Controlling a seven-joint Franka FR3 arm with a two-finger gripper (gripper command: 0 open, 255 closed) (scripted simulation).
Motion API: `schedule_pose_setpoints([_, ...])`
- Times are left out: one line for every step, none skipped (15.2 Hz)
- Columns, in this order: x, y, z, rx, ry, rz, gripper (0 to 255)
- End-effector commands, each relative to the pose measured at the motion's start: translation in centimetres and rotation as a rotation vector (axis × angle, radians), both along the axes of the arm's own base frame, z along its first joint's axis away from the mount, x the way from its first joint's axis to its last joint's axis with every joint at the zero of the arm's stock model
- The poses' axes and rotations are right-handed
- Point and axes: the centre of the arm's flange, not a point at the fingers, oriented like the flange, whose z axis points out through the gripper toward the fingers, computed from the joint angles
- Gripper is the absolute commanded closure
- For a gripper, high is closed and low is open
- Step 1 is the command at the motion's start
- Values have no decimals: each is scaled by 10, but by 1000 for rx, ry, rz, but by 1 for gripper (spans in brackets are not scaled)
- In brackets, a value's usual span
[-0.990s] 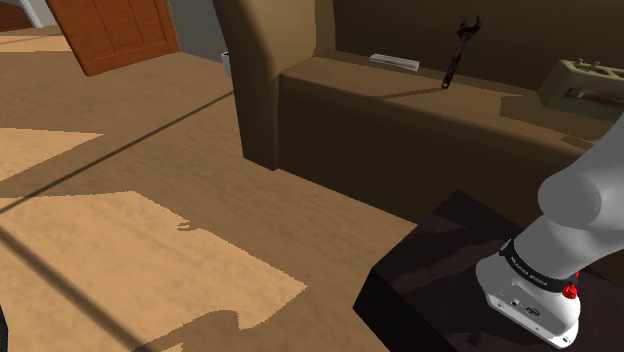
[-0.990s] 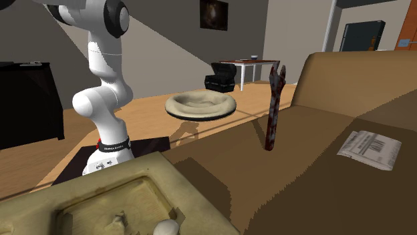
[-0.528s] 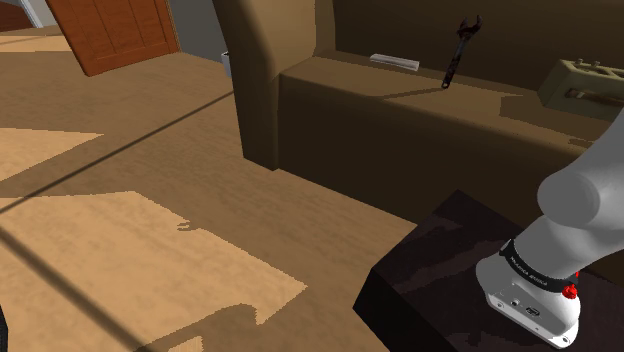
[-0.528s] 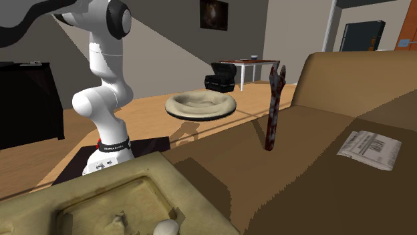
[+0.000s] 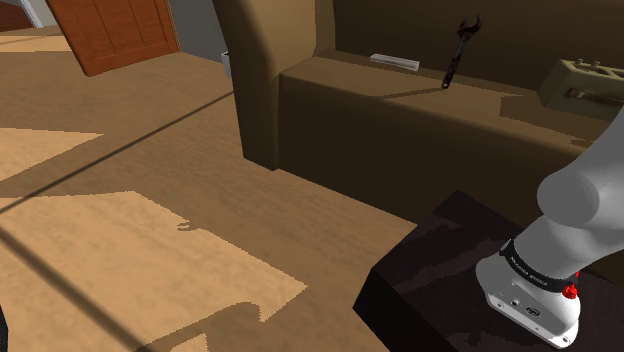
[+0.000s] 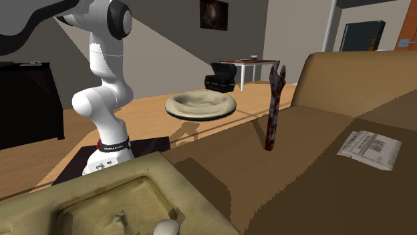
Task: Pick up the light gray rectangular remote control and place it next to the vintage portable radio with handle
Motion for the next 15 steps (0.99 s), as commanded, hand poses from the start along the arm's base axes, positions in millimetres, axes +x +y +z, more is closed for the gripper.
schedule_pose_setpoints([0, 0, 0, 0, 0, 0, 0])
schedule_pose_setpoints([0, 0, 0, 0, 0, 0, 0])
schedule_pose_setpoints([0, 0, 0, 0, 0, 0, 0])
schedule_pose_setpoints([0, 0, 0, 0, 0, 0, 0])
schedule_pose_setpoints([0, 0, 0, 0, 0, 0, 0])
schedule_pose_setpoints([0, 0, 0, 0, 0, 0, 0])
schedule_pose_setpoints([0, 1, 13, 0, 0, 0, 0])
schedule_pose_setpoints([-1, 2, 26, 0, 0, 0, 0])
schedule_pose_setpoints([-1, 3, 40, 0, 0, 0, 0])
schedule_pose_setpoints([-1, 3, 50, 0, 0, 0, 0])
schedule_pose_setpoints([-1, 3, 50, 0, 0, 0, 0])
schedule_pose_setpoints([-1, 4, 50, 0, 0, 0, 0])
schedule_pose_setpoints([-1, 3, 50, 0, 0, 0, 0])
schedule_pose_setpoints([-1, 3, 50, 0, 0, 0, 0])
schedule_pose_setpoints([-1, 3, 50, 0, 0, 0, 0])
